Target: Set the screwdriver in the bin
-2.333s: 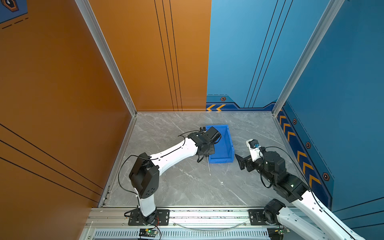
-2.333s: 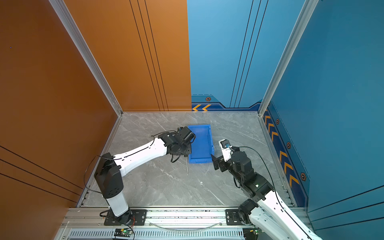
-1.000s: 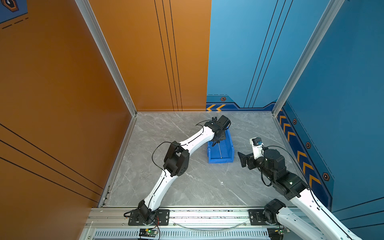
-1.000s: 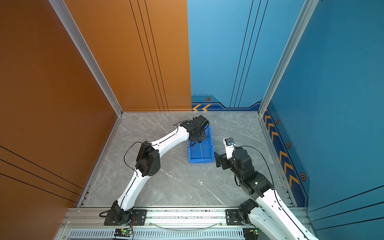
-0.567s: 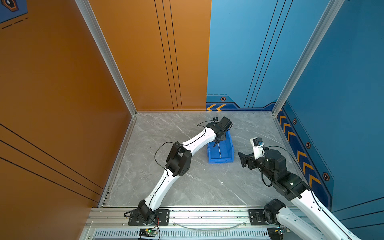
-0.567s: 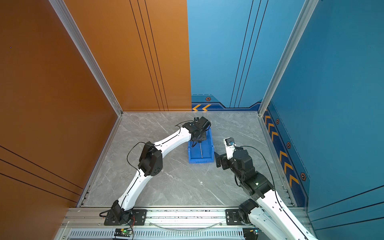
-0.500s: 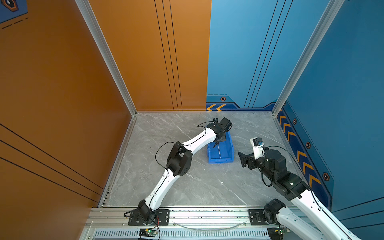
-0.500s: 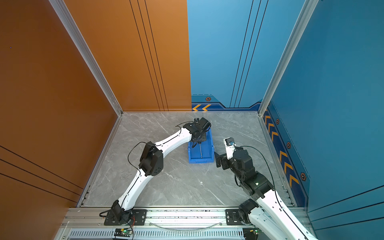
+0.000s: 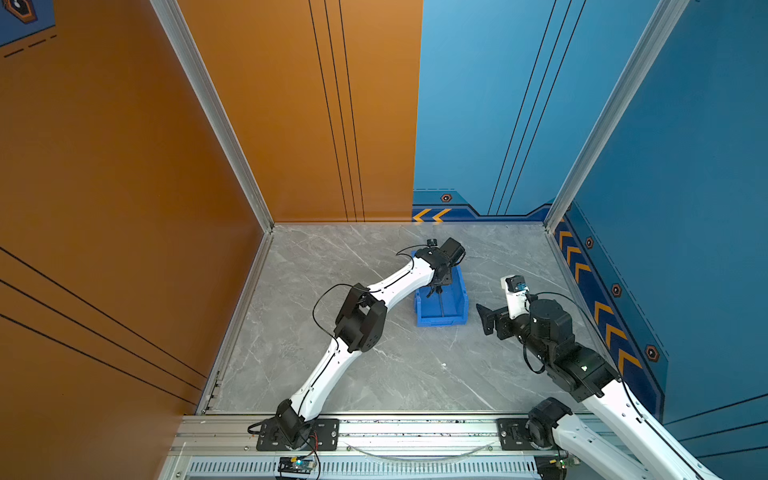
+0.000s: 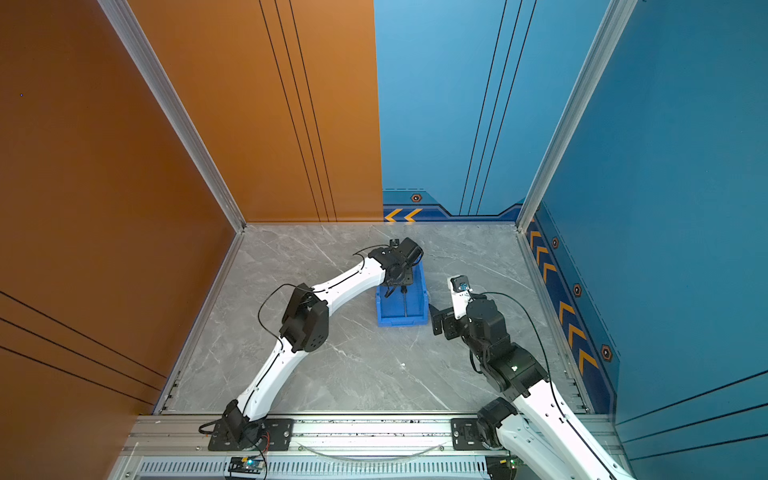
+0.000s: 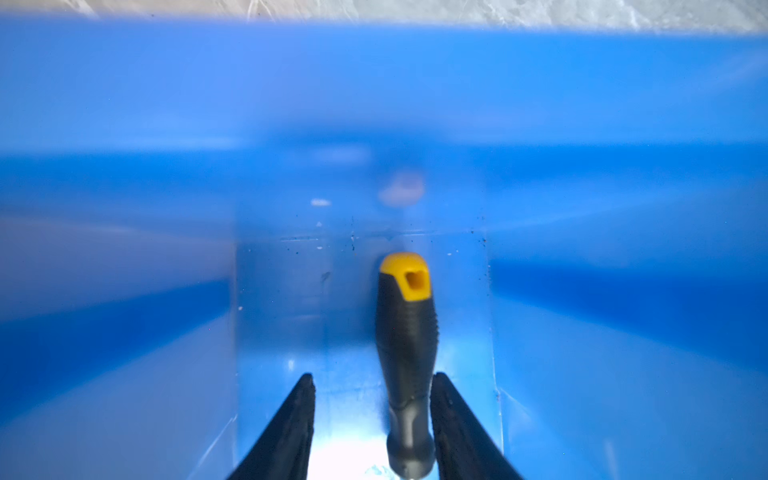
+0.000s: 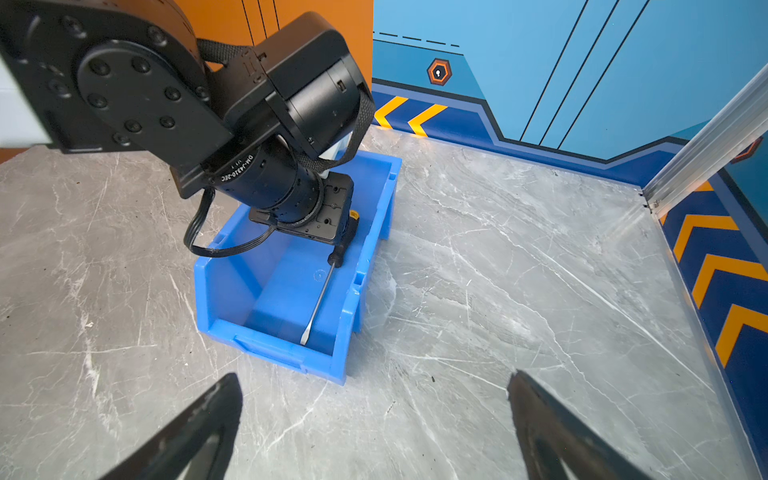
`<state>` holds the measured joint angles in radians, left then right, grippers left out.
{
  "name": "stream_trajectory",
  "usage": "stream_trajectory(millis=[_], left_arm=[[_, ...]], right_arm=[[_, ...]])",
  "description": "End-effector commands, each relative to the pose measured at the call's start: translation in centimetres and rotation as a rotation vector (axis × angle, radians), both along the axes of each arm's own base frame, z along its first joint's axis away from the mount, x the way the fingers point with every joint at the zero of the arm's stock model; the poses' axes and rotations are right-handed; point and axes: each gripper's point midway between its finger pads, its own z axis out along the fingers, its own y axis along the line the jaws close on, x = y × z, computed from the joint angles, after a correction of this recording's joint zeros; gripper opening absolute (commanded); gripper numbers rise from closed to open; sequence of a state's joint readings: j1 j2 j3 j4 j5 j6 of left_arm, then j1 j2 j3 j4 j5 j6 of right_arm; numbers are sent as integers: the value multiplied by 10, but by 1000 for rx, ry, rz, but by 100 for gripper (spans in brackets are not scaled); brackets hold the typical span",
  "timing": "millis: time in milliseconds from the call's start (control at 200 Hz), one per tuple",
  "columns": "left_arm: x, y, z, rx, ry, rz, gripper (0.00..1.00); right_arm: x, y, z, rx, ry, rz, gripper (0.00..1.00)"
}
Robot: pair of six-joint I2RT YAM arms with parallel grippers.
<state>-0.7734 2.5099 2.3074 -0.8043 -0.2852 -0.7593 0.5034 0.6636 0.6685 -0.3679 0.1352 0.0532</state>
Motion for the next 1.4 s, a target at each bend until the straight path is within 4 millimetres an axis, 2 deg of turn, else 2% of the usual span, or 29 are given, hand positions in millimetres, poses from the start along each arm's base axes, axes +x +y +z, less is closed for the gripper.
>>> stream_trajectory(millis=[0,386,711,876,1051,1187,1277,1307,1397], left_arm=[[-1,-2,4,16,-15,-6,47],[-2,-2,31,1,-52,-15,51],[-19,-3,86,-8,-135,-52,60],[-40,10,110,28,-171,-63,66],[-55,25,118,43,-185,-72,68],[-59,40,123,49,-196,-86,83],[-62,52,129,40,-209,-102,85],[-63,57,132,35,-215,-103,93],[-69,74,141,22,-239,-111,100]], right_arm=[[-1,-4,8,5,-8,-15,100],[-3,-7,12,8,-23,-24,100],[-6,-11,13,21,-31,-42,100],[-6,-4,10,39,-24,-4,100],[-1,-4,7,22,-14,-15,100],[4,-6,8,21,-10,-41,100],[8,-12,10,17,-18,-80,100],[9,-13,12,16,-21,-91,100],[11,-16,18,14,-28,-110,100]])
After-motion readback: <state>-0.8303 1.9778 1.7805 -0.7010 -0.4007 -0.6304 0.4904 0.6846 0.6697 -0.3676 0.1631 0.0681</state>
